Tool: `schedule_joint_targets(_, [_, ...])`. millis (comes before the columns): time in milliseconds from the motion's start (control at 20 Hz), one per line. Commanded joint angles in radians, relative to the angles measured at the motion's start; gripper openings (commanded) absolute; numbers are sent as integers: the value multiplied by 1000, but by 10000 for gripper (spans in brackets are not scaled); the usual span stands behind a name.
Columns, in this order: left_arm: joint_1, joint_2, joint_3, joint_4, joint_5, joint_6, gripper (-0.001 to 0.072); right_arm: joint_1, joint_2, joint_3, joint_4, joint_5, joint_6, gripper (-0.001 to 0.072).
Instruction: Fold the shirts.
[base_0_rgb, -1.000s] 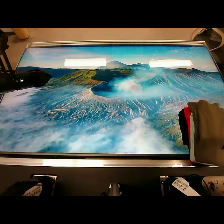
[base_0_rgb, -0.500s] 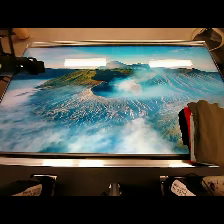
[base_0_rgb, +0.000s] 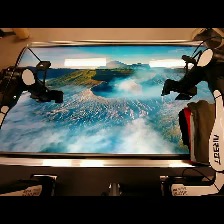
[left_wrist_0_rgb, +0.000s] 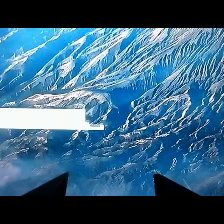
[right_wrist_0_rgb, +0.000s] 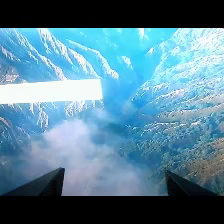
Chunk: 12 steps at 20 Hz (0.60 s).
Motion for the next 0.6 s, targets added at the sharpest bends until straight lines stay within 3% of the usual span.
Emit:
schedule_joint_targets(0, [-1, 10, -30, -11, 21, -19, 626, 26, -30, 2, 26, 28, 22, 688])
schedule_joint_targets(550, [-2, 9, -30, -12, 21, -19, 626, 26, -30, 2, 26, 19, 22, 688])
